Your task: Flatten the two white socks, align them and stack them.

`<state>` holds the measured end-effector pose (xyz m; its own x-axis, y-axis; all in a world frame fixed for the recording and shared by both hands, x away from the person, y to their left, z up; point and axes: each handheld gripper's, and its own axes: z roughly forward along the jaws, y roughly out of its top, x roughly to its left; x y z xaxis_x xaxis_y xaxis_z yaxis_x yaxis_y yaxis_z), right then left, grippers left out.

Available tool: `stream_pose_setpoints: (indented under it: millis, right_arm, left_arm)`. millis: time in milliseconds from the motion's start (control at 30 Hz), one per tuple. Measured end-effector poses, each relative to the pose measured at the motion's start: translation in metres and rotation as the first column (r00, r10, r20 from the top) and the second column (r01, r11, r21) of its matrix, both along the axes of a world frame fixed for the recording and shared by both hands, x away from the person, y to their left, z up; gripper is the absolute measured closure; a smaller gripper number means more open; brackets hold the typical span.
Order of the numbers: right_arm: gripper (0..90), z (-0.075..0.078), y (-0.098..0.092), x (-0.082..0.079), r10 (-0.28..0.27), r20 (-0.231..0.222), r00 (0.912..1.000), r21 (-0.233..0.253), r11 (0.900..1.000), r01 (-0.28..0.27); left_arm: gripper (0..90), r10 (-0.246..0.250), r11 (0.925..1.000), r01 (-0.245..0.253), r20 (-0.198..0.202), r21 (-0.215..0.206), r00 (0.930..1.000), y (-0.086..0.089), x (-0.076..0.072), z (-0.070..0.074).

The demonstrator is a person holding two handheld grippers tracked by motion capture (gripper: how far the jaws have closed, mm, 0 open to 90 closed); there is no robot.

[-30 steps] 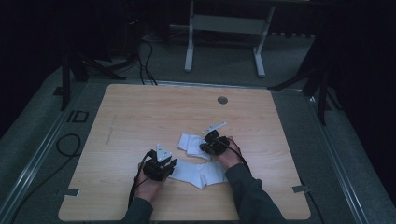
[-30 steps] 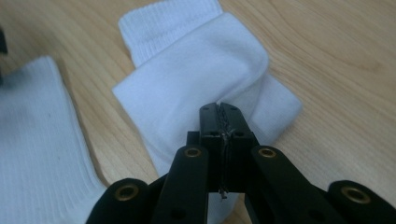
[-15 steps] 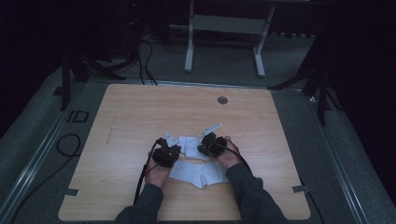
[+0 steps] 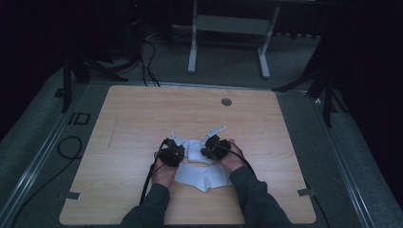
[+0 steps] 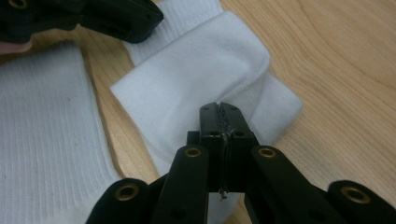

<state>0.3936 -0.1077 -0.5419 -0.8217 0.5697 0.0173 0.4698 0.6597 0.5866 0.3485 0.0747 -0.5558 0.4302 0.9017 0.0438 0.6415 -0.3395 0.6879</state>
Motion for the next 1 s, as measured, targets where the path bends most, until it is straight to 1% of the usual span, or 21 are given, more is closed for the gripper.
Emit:
stream_pose_setpoints:
  millis: [133, 233, 367, 500, 567, 667, 767, 800, 1000]
  right_arm:
    - [88.7, 0.001, 0.001, 0.000, -0.005, -0.001, 1.0000, -0.008, 1.000, 0.005]
    - [88.7, 0.002, -0.001, 0.001, -0.016, -0.012, 0.9998, 0.003, 1.000, 0.016]
    - [88.7, 0.009, -0.007, 0.001, -0.033, -0.013, 0.9994, 0.014, 0.999, 0.033]
    - [88.7, 0.018, -0.017, -0.001, -0.044, 0.003, 0.9990, 0.023, 0.999, 0.044]
    - [88.7, 0.022, -0.023, 0.000, -0.058, -0.002, 0.9983, 0.041, 0.997, 0.058]
    - [88.7, 0.028, -0.029, 0.000, -0.080, 0.006, 0.9968, 0.055, 0.995, 0.079]
    - [88.7, 0.032, -0.032, -0.001, -0.081, 0.018, 0.9966, 0.052, 0.995, 0.080]
    - [88.7, 0.036, -0.038, -0.003, -0.085, 0.038, 0.9956, 0.042, 0.996, 0.084]
    - [88.7, 0.041, -0.061, -0.004, -0.127, 0.056, 0.9904, 0.037, 0.991, 0.125]
  left_arm:
    - [89.7, -0.003, 0.9999, 0.003, -0.005, 0.010, 1.0000, 0.000, -0.002, 0.000]
    - [89.7, -0.001, 1.0000, 0.001, -0.005, 0.007, 1.0000, 0.000, -0.004, 0.000]
    - [89.7, 0.002, 1.0000, -0.002, 0.001, 0.009, 1.0000, -0.001, -0.005, 0.000]
    - [89.7, -0.001, 0.9999, 0.001, 0.002, 0.011, 1.0000, -0.001, -0.005, 0.000]
    - [89.7, 0.001, 1.0000, -0.001, 0.003, 0.008, 1.0000, -0.001, -0.005, 0.000]
    - [89.7, 0.006, 1.0000, -0.006, 0.008, 0.001, 1.0000, -0.001, -0.006, -0.001]
    - [89.7, 0.005, 1.0000, -0.005, 0.007, 0.002, 1.0000, -0.001, -0.006, -0.001]
    - [89.7, 0.000, 1.0000, 0.000, 0.008, 0.008, 1.0000, -0.001, -0.007, -0.001]
    - [89.7, -0.005, 0.9999, 0.005, 0.006, 0.011, 1.0000, 0.000, -0.007, -0.001]
